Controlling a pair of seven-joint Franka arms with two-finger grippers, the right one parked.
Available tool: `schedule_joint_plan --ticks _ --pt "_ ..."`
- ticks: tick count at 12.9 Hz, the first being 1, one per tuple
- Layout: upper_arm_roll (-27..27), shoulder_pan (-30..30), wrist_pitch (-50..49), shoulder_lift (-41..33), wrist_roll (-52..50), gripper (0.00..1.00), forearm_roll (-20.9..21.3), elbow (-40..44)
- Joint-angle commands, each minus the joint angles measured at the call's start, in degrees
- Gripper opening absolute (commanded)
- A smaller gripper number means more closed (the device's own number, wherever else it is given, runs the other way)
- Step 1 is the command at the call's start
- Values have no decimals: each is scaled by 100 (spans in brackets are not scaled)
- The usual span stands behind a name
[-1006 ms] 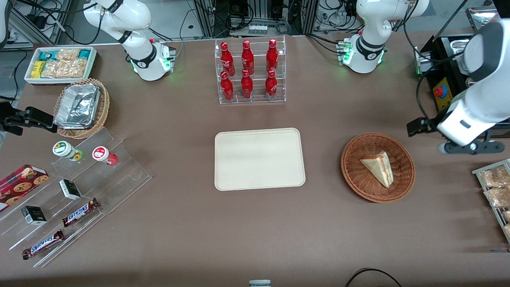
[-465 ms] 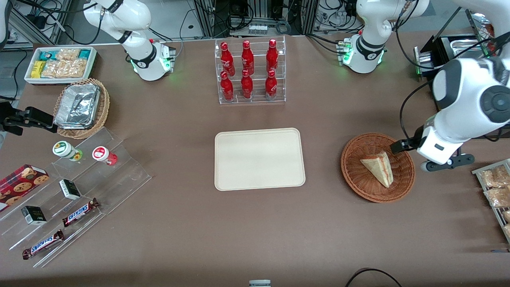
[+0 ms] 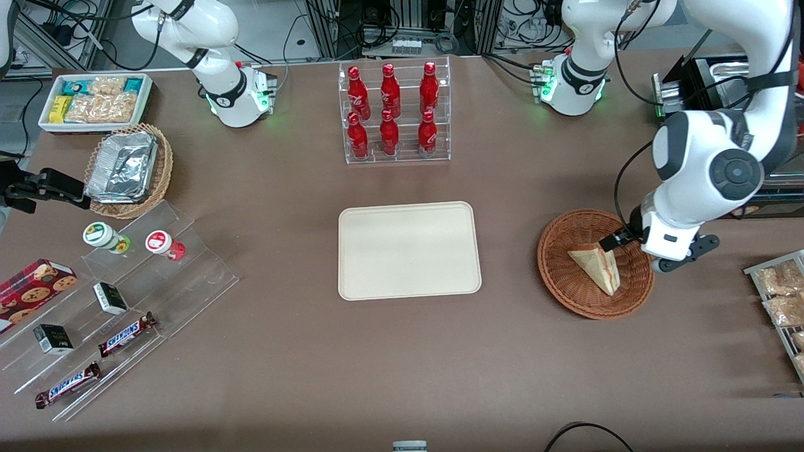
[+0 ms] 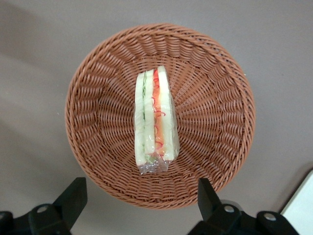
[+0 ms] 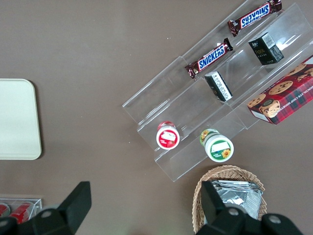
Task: Place sandwich from basket to tray
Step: 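Lower the left gripper and close it on the sandwich's edge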
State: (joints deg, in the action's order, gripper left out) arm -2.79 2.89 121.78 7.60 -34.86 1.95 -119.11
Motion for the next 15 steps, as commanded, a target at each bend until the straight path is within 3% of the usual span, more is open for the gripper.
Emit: schedule_joint_plan --ticks 1,13,15 --pt "7 36 599 -136 -320 100 -54 -559" --pt "15 36 1717 646 -698 99 -11 -649" --pt "15 36 1762 708 -698 91 7 -640"
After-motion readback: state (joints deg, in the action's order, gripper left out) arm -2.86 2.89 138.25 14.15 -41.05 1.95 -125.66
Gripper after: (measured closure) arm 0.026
